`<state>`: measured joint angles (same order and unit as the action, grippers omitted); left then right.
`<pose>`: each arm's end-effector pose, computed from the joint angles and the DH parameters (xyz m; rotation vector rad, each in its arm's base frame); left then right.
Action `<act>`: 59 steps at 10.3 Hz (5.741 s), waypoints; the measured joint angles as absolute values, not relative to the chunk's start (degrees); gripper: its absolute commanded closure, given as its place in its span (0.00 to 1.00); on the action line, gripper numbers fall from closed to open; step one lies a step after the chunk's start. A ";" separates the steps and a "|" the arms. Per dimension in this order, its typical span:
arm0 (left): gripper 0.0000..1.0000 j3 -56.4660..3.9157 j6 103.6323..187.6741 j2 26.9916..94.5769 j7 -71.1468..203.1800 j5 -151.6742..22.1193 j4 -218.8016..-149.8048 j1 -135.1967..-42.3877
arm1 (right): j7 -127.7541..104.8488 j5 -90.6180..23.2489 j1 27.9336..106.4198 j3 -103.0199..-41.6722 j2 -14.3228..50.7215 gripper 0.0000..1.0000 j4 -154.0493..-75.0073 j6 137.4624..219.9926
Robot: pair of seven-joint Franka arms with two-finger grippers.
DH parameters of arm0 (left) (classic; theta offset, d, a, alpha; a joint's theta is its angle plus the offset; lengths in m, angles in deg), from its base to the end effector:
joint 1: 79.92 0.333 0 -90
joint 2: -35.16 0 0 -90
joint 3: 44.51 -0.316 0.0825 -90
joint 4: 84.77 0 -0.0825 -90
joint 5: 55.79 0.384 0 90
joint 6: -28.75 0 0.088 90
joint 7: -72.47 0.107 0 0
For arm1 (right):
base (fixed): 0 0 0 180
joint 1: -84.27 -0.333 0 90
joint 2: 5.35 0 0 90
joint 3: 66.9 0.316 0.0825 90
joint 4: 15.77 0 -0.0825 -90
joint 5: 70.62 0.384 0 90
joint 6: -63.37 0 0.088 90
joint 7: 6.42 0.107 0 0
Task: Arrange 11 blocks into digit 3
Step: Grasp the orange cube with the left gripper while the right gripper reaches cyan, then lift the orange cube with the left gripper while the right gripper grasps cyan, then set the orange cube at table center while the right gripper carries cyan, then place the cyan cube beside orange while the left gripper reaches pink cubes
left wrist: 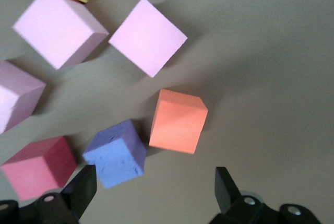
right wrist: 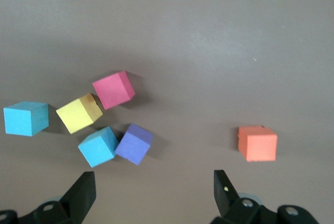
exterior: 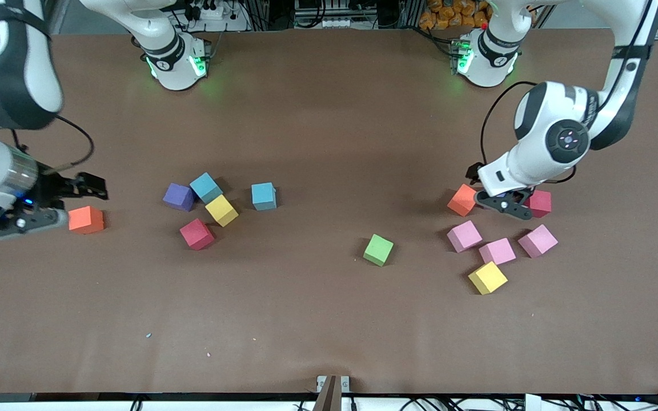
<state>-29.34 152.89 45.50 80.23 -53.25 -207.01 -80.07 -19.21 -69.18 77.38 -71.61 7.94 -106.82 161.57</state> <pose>0.5293 -0.1418 0.3146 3.0589 -0.6672 -0.2209 0.6206 0.0303 0.4910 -3.0959 -0.4009 0.1646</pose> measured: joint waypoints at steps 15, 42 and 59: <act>1.00 -28.82 168.17 57.27 75.30 -44.51 -211.24 -81.77 | -30.71 -68.15 66.21 -71.33 16.80 0.00 -125.99 185.17; 0.00 -14.70 162.75 70.13 11.68 -46.43 -194.76 -107.27 | -41.58 -68.15 60.65 -71.18 10.50 0.84 -150.41 202.73; 0.00 -16.34 146.34 65.10 23.94 -42.30 -184.08 -69.94 | -51.56 -68.11 36.01 -69.96 8.00 0.92 -134.83 186.52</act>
